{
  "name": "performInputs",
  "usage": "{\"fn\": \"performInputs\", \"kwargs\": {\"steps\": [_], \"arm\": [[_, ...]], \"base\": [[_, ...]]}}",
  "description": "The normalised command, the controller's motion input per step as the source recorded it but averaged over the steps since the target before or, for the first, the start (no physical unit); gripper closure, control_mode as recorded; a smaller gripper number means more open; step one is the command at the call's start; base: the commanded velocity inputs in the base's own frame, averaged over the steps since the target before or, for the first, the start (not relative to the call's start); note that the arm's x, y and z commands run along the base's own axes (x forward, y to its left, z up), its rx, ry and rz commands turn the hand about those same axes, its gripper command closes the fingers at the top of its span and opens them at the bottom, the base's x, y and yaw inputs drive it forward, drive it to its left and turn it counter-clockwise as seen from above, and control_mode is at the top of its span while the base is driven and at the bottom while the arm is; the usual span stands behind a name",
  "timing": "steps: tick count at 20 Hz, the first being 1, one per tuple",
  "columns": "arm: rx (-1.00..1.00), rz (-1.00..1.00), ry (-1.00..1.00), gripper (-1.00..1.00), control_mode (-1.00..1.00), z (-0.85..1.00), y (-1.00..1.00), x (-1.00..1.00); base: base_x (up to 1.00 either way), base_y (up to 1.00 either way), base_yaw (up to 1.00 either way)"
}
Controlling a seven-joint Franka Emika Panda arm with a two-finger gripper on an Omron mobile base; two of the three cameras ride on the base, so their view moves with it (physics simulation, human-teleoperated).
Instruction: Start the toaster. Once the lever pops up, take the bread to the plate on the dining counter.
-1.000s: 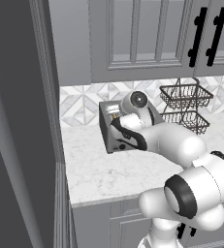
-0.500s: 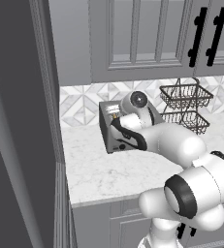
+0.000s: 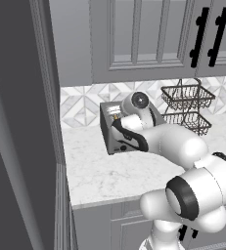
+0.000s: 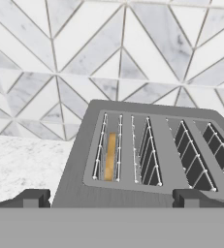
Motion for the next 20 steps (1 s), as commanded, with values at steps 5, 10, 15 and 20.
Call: {"fn": "performInputs", "kwargs": {"steps": [5, 10, 15, 20], "arm": [[0.0, 0.0, 0.0, -1.0, -1.0, 0.0, 0.0, 0.0], [0.0, 0.0, 0.0, -1.0, -1.0, 0.0, 0.0, 0.0], [0.0, 0.0, 0.0, -1.0, -1.0, 0.0, 0.0, 0.0], [0.0, 0.0, 0.0, -1.0, -1.0, 0.0, 0.0, 0.0]], "base": [[0.0, 0.0, 0.0], [0.0, 0.0, 0.0], [0.0, 0.0, 0.0], [0.0, 0.0, 0.0]]}}
